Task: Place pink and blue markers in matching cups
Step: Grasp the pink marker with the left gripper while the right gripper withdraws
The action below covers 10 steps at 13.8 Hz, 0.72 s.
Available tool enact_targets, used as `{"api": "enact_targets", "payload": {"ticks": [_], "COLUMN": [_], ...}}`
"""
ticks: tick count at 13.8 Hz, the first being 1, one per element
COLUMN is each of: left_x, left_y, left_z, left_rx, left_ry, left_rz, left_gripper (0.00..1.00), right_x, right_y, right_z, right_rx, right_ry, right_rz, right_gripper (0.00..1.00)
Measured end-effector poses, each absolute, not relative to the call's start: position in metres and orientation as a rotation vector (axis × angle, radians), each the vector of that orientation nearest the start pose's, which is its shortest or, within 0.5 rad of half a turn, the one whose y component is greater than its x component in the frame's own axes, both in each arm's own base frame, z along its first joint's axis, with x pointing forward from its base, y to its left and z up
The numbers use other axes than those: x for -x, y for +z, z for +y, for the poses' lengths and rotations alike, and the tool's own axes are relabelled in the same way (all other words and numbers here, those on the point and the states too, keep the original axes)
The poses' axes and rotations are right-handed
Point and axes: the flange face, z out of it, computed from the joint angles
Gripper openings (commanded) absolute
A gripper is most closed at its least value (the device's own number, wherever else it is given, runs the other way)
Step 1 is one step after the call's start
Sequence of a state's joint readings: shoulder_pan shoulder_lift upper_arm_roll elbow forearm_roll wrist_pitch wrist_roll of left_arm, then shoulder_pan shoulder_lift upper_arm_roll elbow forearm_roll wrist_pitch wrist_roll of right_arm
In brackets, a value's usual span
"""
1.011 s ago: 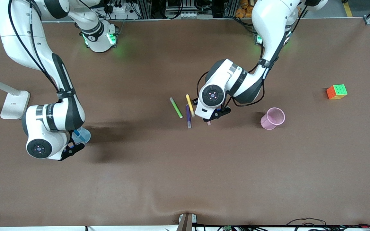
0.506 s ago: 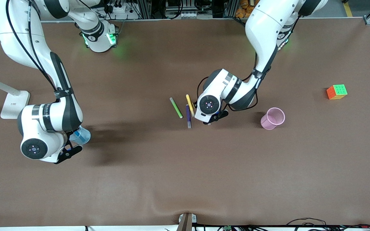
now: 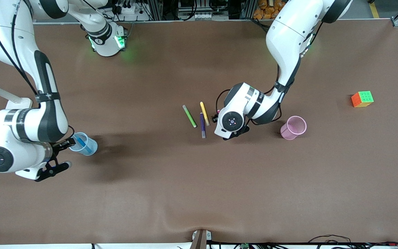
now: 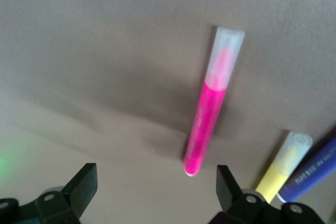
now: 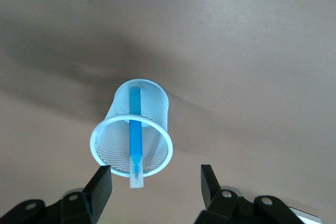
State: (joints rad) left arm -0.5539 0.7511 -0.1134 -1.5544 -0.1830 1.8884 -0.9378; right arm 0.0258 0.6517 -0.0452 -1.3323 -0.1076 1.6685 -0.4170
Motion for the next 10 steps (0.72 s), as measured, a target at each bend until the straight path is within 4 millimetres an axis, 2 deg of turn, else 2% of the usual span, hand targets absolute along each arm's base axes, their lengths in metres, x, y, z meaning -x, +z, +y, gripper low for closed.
{"api": "enact_targets", "payload": {"ticks": [2, 3, 5, 6, 9, 10], "left_x": [-0.517, -0.522, -0.530, -0.534, -0.538, -0.539], "left_y": [0.177, 0.175, 0.175, 0.175, 0.173, 0.171], "left_z": [-0.405, -0.403, -0.400, -0.399, -0.402, -0.403], "left_rx": [2.903, 2.927, 2.981, 3.003, 3.036, 3.040], "left_ry": [0.681, 0.671, 0.666, 0.662, 0.660, 0.663], "left_rz": [-0.543, -0.539, -0.547, -0.552, -0.538, -0.535], "left_gripper": [1.00, 1.00, 1.00, 0.88, 0.74, 0.63], "right_x": [-0.694, -0.693, -0.688, -0.686, -0.678, -0.673], "right_y": [0.348, 0.360, 0.385, 0.398, 0.436, 0.452], "right_z": [-0.016, -0.015, -0.014, -0.015, -0.025, -0.029], "right_rx": [3.087, 3.099, 3.116, 3.122, 3.119, 3.116], "right_ry": [0.479, 0.458, 0.430, 0.409, 0.348, 0.333], "right_rz": [-0.615, -0.568, -0.494, -0.475, -0.426, -0.406], "right_gripper": [0.88, 0.98, 1.00, 1.00, 1.00, 1.00]}}
